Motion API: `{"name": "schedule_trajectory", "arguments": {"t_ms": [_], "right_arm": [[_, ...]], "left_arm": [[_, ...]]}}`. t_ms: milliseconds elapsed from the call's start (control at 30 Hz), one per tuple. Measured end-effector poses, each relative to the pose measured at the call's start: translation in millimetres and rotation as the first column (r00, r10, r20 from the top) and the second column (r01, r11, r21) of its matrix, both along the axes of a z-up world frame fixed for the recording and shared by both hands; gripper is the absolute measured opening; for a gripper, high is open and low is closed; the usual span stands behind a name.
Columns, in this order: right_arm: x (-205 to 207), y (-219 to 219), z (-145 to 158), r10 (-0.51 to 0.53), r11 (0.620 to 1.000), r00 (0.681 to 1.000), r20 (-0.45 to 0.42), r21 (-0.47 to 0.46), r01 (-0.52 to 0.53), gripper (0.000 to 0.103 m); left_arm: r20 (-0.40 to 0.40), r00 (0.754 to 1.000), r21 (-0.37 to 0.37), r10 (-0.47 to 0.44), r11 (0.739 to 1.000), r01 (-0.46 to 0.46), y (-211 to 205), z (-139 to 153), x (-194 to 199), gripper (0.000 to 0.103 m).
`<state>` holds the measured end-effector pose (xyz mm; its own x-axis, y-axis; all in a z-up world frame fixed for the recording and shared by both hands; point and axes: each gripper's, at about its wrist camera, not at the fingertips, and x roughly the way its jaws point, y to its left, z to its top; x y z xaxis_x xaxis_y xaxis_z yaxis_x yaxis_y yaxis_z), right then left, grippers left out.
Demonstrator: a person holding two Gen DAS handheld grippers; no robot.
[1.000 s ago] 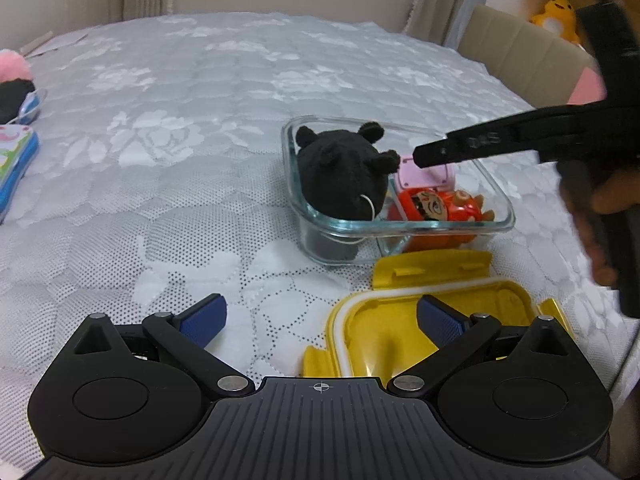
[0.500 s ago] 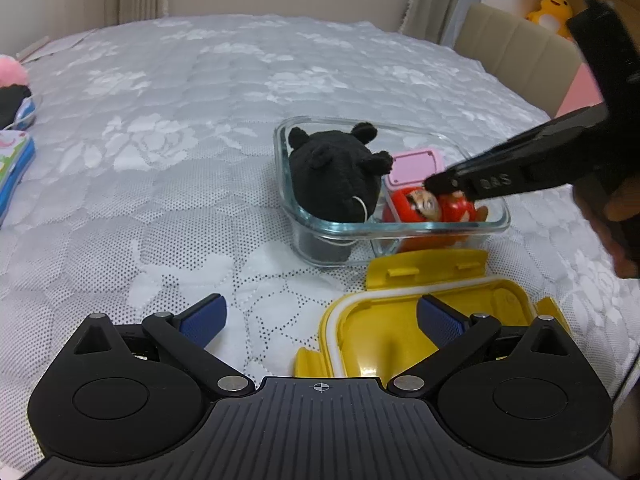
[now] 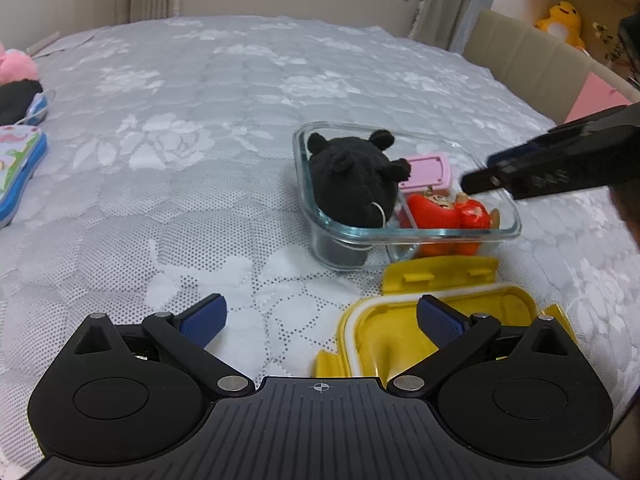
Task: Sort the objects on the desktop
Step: 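Withdraw the right gripper from the container toward the yellow tray lid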
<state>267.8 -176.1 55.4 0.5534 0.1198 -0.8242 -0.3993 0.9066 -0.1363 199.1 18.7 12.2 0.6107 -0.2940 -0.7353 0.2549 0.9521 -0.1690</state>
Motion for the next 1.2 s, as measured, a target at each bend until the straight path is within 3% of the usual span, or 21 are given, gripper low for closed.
{"name": "schedule_trajectory", "arguments": {"t_ms": [167,267,600,767,833,1000,1100,1200], "right_arm": [[1.4,-4.5,-8.4,-0.002,1.0,0.996,-0.095,-0.014,0.001,0.044],[7.1,-10.4,-19.3,-0.026,0.999,0.993,-0.113,0.034,0.03,0.049],[-1.1,-15.4,-27.2,-0.041,0.997,0.996,-0.076,0.065,0.046,0.043],[-10.2,-10.5,-28.4,-0.077,0.995,0.997,-0.004,0.058,0.077,0.045],[-20.3,-14.9,-22.9,-0.095,0.991,0.995,0.024,0.095,0.092,0.045],[-64.4,-40.5,-0.7,-0.134,0.975,0.985,0.105,0.192,0.112,0.06],[-104.5,-61.2,3.6,-0.163,0.966,0.969,0.183,0.227,0.12,0.069],[-149.2,-82.4,0.9,-0.203,0.949,0.929,0.309,0.297,0.109,0.092]], "left_arm": [[0.0,1.0,0.008,-0.013,1.0,0.013,-3.8,-0.5,-0.6,0.103],[0.002,1.0,0.013,-0.021,1.0,0.021,-5.9,-0.7,-1.7,0.103],[0.007,1.0,0.027,-0.03,0.999,0.03,-9.5,-1.5,-3.1,0.103],[0.017,1.0,0.037,-0.023,0.999,0.022,-10.6,-0.3,-4.7,0.103],[0.026,0.999,0.047,-0.025,0.999,0.024,-12.4,0.8,-6.4,0.103],[0.045,0.999,0.06,-0.027,0.998,0.024,-18.1,1.8,-11.4,0.103],[0.04,0.999,0.032,-0.006,0.999,0.004,-18.4,1.9,-13.4,0.103],[0.004,0.998,-0.014,0.063,0.998,-0.063,-15.5,3.0,-22.3,0.103]]}}
